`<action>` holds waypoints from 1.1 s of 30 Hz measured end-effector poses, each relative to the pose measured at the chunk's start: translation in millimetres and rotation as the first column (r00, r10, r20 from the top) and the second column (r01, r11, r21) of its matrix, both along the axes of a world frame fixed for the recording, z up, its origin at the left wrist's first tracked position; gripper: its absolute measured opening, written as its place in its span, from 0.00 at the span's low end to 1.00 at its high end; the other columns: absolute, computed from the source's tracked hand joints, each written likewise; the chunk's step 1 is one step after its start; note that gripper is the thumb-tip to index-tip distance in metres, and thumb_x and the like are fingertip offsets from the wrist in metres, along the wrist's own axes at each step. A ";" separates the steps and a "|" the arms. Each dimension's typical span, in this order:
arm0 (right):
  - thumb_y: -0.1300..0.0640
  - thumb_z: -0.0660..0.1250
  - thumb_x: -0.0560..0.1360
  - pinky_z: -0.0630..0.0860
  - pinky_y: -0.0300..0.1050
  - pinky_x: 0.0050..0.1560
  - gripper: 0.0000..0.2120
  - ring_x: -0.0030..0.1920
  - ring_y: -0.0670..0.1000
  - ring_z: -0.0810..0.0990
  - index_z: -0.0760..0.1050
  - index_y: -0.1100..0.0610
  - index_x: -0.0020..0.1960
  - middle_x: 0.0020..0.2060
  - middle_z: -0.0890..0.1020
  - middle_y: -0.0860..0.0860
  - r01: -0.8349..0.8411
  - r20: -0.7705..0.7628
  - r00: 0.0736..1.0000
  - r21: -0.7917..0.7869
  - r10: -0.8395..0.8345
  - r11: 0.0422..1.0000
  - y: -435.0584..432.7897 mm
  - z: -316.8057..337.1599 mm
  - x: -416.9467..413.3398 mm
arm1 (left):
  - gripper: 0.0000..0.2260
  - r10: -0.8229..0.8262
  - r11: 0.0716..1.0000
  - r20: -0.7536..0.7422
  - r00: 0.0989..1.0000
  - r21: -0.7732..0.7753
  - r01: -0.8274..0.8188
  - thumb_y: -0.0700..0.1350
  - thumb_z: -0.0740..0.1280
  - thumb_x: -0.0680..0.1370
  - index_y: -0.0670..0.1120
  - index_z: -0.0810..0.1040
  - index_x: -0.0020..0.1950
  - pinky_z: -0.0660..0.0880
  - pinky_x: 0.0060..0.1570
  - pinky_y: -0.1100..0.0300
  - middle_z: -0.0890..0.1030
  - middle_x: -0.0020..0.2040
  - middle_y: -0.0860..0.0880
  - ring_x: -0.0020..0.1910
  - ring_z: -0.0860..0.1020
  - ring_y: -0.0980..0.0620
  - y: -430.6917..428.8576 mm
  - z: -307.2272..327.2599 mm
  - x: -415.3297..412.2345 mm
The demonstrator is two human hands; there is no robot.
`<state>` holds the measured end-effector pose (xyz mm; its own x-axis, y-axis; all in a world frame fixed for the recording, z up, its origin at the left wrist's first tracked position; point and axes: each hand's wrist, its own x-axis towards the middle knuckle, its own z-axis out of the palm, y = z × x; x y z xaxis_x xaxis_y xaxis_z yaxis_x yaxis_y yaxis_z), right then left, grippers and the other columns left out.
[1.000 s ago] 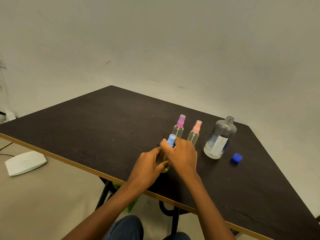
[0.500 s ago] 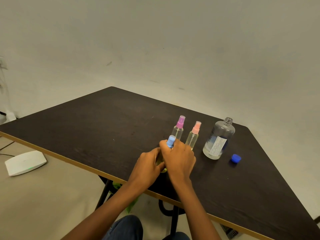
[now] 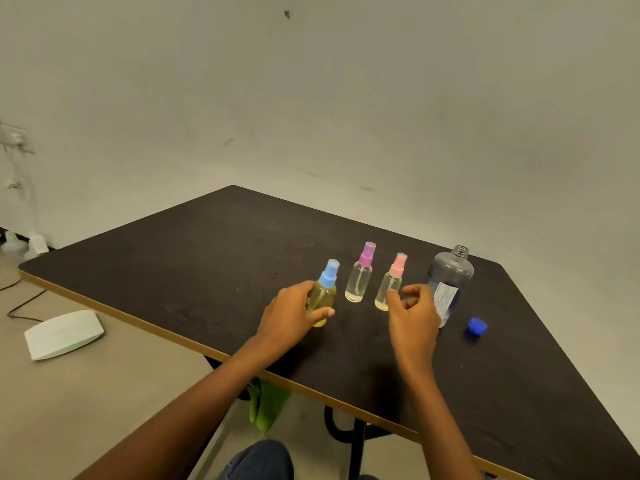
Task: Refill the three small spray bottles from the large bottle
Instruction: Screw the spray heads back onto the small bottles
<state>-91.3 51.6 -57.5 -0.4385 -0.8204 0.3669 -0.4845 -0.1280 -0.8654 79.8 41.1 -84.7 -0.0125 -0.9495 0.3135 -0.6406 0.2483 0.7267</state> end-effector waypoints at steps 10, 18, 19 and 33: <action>0.61 0.70 0.70 0.71 0.47 0.56 0.35 0.59 0.56 0.74 0.57 0.58 0.72 0.61 0.73 0.58 -0.045 -0.030 0.998 0.157 0.050 0.987 -57.2 -21.0 -15.7 | 0.20 -0.030 0.998 -0.032 0.999 0.060 0.032 0.49 0.74 0.70 0.44 0.75 0.59 0.74 0.53 0.58 0.81 0.53 0.46 0.52 0.79 0.50 -73.4 7.3 1.6; 0.63 0.65 0.72 0.71 0.46 0.47 0.27 0.54 0.55 0.76 0.61 0.57 0.68 0.56 0.76 0.56 -0.043 -0.177 0.982 0.098 0.060 0.994 -69.0 -36.3 -18.0 | 0.26 -0.118 0.986 -0.081 0.990 0.109 0.126 0.46 0.74 0.71 0.45 0.69 0.65 0.72 0.61 0.56 0.76 0.63 0.44 0.61 0.76 0.48 -98.9 5.3 3.0; 0.63 0.65 0.72 0.71 0.46 0.46 0.25 0.53 0.55 0.76 0.62 0.56 0.67 0.55 0.76 0.56 -0.033 -0.198 0.979 0.097 0.052 0.995 -69.4 -37.5 -18.0 | 0.25 -0.124 0.986 -0.084 0.989 0.103 0.133 0.45 0.73 0.71 0.44 0.69 0.66 0.72 0.60 0.57 0.76 0.63 0.44 0.61 0.75 0.48 -99.1 3.9 3.1; 0.62 0.67 0.72 0.71 0.44 0.47 0.23 0.55 0.54 0.75 0.64 0.57 0.64 0.55 0.75 0.55 -0.012 -0.247 0.968 0.119 0.041 0.993 -65.4 -35.7 -18.9 | 0.30 -0.180 0.975 -0.104 0.978 0.112 0.191 0.42 0.69 0.75 0.45 0.60 0.74 0.68 0.62 0.60 0.71 0.69 0.45 0.67 0.71 0.47 -94.4 1.9 2.3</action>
<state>-110.3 -13.8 -93.3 -0.3234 -0.8739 0.3630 -0.6839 -0.0493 -0.7279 82.1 -53.3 -82.8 -0.1682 -0.9642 0.2048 -0.5198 0.2633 0.8127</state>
